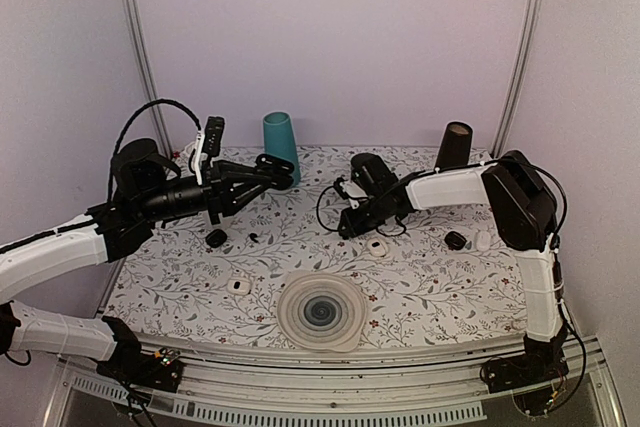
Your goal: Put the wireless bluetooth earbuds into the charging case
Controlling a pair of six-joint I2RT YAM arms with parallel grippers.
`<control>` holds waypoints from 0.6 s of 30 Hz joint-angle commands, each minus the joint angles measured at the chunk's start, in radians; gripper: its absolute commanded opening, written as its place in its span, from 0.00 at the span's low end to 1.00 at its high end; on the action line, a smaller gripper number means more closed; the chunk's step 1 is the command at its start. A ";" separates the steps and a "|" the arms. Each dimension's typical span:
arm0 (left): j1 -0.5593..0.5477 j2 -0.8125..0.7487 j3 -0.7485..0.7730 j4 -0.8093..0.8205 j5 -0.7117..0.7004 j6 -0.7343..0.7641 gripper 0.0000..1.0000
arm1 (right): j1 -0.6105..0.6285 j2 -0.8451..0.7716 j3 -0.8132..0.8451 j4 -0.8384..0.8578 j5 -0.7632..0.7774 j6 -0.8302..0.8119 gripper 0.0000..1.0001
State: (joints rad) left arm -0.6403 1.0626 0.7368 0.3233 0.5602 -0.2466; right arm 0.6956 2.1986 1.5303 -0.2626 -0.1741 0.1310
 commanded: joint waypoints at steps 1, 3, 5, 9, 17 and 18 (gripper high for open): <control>0.014 0.004 0.015 0.010 0.007 0.003 0.00 | 0.003 0.016 -0.011 0.002 -0.034 0.031 0.21; 0.014 0.003 0.015 0.010 0.007 0.003 0.00 | 0.004 0.014 -0.013 0.008 -0.047 0.043 0.21; 0.014 0.002 0.013 0.008 0.006 0.001 0.00 | 0.005 0.012 -0.013 0.010 -0.054 0.053 0.20; 0.014 -0.003 0.009 0.008 0.003 0.002 0.00 | 0.002 0.008 -0.013 0.012 -0.073 0.070 0.20; 0.014 -0.003 0.009 0.006 0.003 0.001 0.00 | 0.004 -0.014 -0.033 0.026 -0.100 0.108 0.20; 0.014 -0.003 0.010 0.006 0.004 0.001 0.00 | 0.003 -0.016 -0.037 0.026 -0.097 0.110 0.18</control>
State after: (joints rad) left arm -0.6399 1.0626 0.7368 0.3233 0.5602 -0.2466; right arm 0.6956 2.1986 1.5177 -0.2565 -0.2512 0.2111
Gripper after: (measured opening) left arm 0.222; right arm 0.201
